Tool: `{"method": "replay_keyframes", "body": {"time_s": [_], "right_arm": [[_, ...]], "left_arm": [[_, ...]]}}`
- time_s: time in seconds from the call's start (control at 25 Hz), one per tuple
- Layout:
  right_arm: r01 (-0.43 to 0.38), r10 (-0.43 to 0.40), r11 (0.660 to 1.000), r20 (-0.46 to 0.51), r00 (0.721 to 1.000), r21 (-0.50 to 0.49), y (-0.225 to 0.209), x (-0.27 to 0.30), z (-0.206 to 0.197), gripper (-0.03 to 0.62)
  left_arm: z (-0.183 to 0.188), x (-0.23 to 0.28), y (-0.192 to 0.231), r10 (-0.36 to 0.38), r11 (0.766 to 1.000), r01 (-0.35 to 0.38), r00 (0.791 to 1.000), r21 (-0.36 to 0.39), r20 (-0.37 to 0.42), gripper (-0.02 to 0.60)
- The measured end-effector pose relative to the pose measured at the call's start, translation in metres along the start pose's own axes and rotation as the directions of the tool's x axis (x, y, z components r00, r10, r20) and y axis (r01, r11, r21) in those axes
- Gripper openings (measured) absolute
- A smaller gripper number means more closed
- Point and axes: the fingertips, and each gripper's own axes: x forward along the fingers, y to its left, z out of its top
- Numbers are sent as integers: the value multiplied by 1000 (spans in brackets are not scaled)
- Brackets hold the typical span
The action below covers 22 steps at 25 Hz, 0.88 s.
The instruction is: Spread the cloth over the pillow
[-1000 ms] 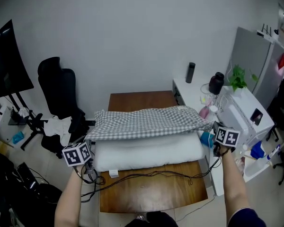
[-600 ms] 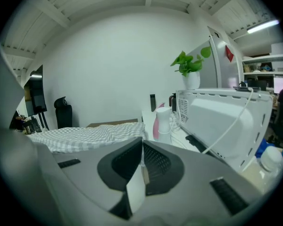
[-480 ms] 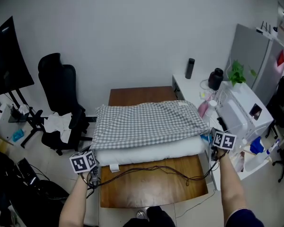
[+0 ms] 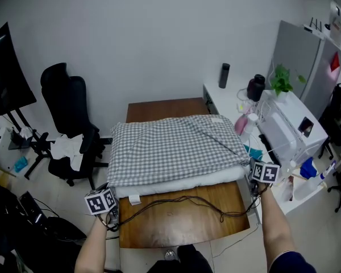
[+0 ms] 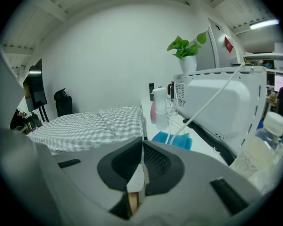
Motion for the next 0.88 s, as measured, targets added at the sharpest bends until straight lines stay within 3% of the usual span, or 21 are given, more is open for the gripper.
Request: {"method": "replay_keyframes", "body": {"time_s": [0.2,0.88], "right_arm": [[0,0,1000,-31,1000,11,-2,1,-24,20],[5,-5,1000,-44,999,15,-3,-6,-38,21]], "left_arm": [[-21,2,6,-2,1000,2,999,-6,-33,11],[-33,0,10,1,1000,0,999,3,-50,11]]}}
